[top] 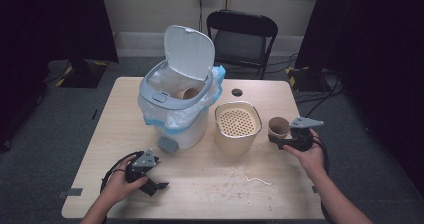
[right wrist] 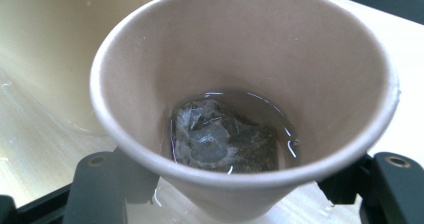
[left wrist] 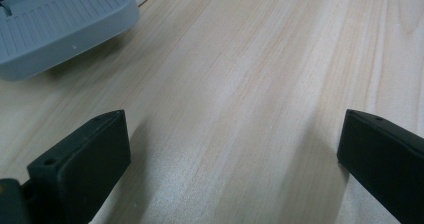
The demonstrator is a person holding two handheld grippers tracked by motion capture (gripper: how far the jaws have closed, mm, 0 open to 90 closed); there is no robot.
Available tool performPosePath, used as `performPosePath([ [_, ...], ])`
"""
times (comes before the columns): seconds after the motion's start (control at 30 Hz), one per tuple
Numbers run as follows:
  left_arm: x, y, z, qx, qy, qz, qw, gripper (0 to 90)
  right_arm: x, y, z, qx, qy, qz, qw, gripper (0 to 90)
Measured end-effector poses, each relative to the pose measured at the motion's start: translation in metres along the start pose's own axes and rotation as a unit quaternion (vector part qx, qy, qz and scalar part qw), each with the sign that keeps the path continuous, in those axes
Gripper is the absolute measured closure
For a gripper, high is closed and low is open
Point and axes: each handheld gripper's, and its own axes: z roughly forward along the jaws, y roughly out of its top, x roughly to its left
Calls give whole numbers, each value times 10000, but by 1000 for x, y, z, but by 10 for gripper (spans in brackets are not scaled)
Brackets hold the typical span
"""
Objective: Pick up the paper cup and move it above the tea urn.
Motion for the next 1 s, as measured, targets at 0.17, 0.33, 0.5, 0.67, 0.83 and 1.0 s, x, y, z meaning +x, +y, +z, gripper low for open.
performPosePath([
  [0.17,0,0,0,11,3,1,10000,0,-2,11,1,65,-32,-108,9999,326],
  [0.33,0,0,0,15,4,-2,10000,0,-5,24,1,57,-70,-191,9998,328],
  [0.5,0,0,0,28,9,-7,10000,0,-8,33,2,62,-105,-259,9996,330],
  [0.67,0,0,0,12,3,0,10000,0,-11,41,0,94,-155,-338,9993,332],
  [0.83,0,0,0,22,7,-5,10000,0,-14,46,0,114,-187,-391,9990,334],
  [1.0,0,0,0,16,3,-3,10000,0,-16,53,-1,113,-232,-461,9986,335],
])
